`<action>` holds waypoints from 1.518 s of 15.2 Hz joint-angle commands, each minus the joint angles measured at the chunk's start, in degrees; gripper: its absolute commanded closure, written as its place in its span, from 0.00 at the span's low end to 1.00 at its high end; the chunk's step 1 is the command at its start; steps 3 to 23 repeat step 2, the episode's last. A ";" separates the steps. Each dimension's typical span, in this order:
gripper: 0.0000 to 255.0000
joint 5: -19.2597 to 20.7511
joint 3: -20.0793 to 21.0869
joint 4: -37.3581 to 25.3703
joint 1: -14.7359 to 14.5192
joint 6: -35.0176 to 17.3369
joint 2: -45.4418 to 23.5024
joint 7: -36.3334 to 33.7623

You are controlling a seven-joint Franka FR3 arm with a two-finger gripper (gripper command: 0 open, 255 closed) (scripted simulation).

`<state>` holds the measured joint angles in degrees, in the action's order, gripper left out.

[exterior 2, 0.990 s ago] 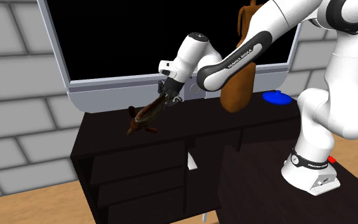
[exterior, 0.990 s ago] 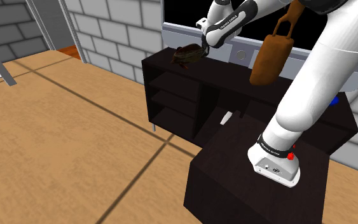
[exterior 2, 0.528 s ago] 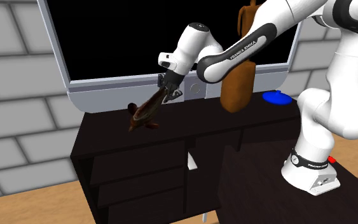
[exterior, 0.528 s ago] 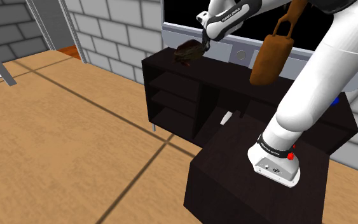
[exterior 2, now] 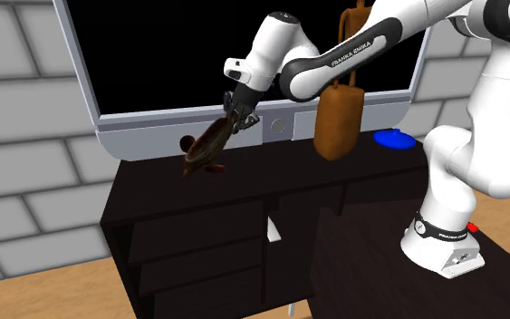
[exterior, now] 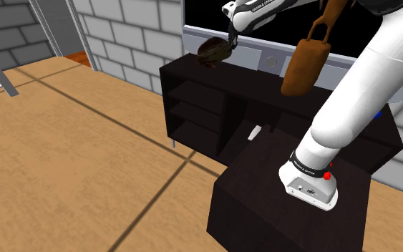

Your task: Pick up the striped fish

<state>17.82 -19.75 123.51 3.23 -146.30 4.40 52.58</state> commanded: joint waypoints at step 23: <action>1.00 -0.11 0.01 -0.42 -0.02 0.73 0.45 0.24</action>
